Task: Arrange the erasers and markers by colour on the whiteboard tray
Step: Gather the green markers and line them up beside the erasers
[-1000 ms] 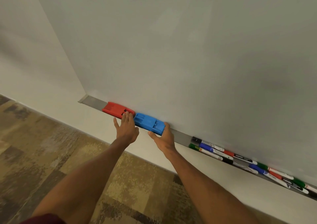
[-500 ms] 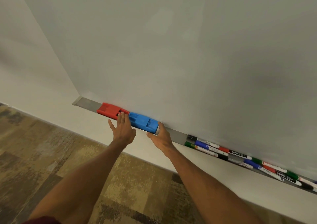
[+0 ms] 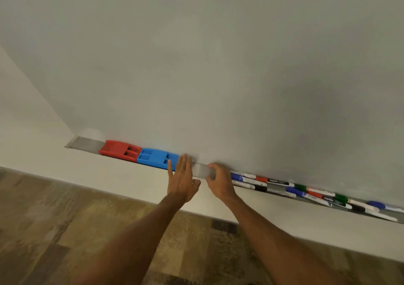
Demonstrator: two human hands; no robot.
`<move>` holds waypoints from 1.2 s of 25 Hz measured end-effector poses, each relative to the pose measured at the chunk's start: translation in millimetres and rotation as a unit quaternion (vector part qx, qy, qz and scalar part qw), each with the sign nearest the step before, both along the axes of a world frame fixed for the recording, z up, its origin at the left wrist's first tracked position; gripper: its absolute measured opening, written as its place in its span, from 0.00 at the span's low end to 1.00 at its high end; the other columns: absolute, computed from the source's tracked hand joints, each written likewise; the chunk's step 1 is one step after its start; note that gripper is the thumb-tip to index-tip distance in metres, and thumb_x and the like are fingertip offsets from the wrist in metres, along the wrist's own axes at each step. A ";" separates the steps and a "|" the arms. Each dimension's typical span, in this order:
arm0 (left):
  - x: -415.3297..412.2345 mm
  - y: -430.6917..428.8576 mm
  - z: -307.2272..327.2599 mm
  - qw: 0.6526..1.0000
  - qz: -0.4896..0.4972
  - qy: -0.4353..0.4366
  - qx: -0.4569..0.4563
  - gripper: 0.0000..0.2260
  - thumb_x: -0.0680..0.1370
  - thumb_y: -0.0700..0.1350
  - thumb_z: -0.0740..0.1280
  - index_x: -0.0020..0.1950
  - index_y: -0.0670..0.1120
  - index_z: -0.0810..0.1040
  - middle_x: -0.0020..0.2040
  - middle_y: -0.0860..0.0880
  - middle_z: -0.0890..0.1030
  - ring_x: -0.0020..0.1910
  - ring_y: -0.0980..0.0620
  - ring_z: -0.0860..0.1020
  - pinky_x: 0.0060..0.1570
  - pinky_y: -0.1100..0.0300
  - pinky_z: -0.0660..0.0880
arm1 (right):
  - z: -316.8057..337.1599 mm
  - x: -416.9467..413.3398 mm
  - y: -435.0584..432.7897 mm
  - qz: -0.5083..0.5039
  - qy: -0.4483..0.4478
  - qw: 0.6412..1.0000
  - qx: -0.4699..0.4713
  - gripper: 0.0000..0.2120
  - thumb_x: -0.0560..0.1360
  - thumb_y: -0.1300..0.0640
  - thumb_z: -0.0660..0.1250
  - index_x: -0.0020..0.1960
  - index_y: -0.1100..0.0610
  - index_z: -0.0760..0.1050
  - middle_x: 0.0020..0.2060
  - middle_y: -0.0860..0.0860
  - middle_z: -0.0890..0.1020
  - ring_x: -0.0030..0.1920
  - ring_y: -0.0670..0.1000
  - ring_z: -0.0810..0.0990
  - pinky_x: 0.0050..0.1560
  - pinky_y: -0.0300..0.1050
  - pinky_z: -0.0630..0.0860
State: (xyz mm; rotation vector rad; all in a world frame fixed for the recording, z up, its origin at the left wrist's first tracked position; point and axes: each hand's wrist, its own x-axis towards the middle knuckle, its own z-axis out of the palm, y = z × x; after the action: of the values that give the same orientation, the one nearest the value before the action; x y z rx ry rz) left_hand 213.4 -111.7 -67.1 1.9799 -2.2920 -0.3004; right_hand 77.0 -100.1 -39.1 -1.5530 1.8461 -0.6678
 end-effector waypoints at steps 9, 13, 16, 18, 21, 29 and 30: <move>-59.8 15.6 -0.6 0.996 -0.066 0.026 0.055 0.35 0.77 0.55 0.60 0.78 0.46 0.48 0.79 0.46 0.52 0.78 0.48 0.48 0.72 0.44 0.34 | -8.3 -83.9 27.3 0.021 0.141 0.990 0.002 0.14 0.77 0.62 0.64 0.62 0.59 0.73 0.61 0.56 0.74 0.64 0.54 0.71 0.66 0.44 0.69; -72.3 25.1 -6.8 0.993 -0.069 -0.009 0.092 0.36 0.78 0.56 0.59 0.78 0.44 0.44 0.80 0.45 0.47 0.78 0.47 0.44 0.71 0.44 0.32 | -13.7 -99.1 32.6 0.042 0.174 0.984 0.017 0.16 0.77 0.62 0.65 0.64 0.57 0.73 0.63 0.55 0.74 0.66 0.53 0.69 0.67 0.43 0.67; -74.3 29.3 -9.1 0.991 -0.065 -0.009 0.113 0.37 0.78 0.56 0.59 0.78 0.43 0.43 0.80 0.45 0.46 0.78 0.47 0.43 0.73 0.43 0.35 | -16.2 -101.4 31.1 0.046 0.180 0.982 0.022 0.17 0.77 0.62 0.65 0.65 0.57 0.72 0.64 0.55 0.74 0.67 0.53 0.70 0.68 0.44 0.68; -74.1 29.7 -8.3 0.991 -0.063 -0.006 0.122 0.36 0.78 0.55 0.59 0.78 0.43 0.43 0.80 0.45 0.46 0.78 0.47 0.43 0.73 0.43 0.37 | -17.1 -102.2 28.4 0.054 0.190 0.980 0.014 0.16 0.77 0.62 0.64 0.65 0.57 0.72 0.63 0.55 0.75 0.66 0.53 0.70 0.67 0.44 0.68; -75.1 29.3 -5.2 0.990 -0.055 0.001 0.130 0.35 0.79 0.54 0.59 0.78 0.44 0.44 0.80 0.46 0.47 0.78 0.48 0.44 0.73 0.42 0.37 | -18.3 -105.8 23.1 0.071 0.212 0.975 0.008 0.15 0.78 0.62 0.63 0.64 0.57 0.72 0.62 0.56 0.76 0.64 0.54 0.71 0.65 0.44 0.69; -76.5 27.9 -5.3 0.990 -0.007 0.069 0.122 0.29 0.80 0.48 0.59 0.78 0.46 0.50 0.79 0.48 0.53 0.78 0.50 0.47 0.73 0.42 0.38 | -16.8 -108.3 8.6 0.094 0.261 0.960 0.025 0.11 0.77 0.62 0.64 0.59 0.60 0.77 0.57 0.58 0.79 0.56 0.55 0.77 0.57 0.47 0.75; -77.0 28.3 -6.4 0.990 0.000 0.083 0.117 0.28 0.80 0.47 0.59 0.77 0.47 0.52 0.79 0.48 0.55 0.78 0.50 0.49 0.73 0.43 0.38 | -15.9 -109.5 7.4 0.098 0.264 0.959 0.023 0.11 0.77 0.61 0.65 0.58 0.60 0.77 0.56 0.57 0.79 0.55 0.55 0.77 0.57 0.47 0.76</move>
State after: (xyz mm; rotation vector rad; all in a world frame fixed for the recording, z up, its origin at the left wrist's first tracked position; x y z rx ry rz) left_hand 136.4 -83.4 -73.5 1.9685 -2.2394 -0.7355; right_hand -32.5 -92.7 -55.0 -1.9866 2.0140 -0.1172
